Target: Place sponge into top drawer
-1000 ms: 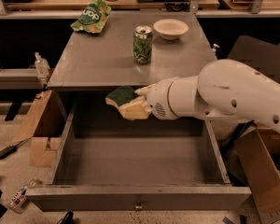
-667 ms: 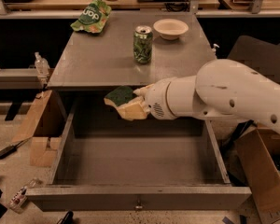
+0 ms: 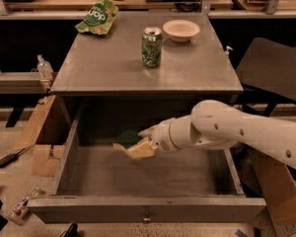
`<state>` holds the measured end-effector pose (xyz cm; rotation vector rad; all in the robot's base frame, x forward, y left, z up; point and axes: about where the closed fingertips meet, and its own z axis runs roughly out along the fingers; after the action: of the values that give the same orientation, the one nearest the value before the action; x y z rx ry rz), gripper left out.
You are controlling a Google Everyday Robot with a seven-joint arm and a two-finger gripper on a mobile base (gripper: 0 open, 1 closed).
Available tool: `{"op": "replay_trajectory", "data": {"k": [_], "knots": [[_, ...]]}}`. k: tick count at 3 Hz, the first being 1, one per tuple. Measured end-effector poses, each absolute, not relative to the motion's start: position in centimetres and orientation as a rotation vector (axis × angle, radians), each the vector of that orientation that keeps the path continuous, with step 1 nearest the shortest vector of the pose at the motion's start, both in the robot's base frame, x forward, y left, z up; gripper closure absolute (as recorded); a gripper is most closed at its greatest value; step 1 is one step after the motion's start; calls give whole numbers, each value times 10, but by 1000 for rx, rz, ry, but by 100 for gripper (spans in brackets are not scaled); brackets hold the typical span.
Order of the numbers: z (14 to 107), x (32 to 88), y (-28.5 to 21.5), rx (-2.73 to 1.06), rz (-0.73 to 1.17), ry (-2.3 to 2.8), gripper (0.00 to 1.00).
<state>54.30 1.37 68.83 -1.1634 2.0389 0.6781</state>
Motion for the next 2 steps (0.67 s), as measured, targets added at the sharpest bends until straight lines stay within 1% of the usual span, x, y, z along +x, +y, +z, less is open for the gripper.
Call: {"op": "replay_trajectory", "data": {"k": [1, 2], "knots": [[642, 545, 10, -1253, 766, 1980, 100], [628, 543, 13, -1273, 790, 1973, 73]]}}
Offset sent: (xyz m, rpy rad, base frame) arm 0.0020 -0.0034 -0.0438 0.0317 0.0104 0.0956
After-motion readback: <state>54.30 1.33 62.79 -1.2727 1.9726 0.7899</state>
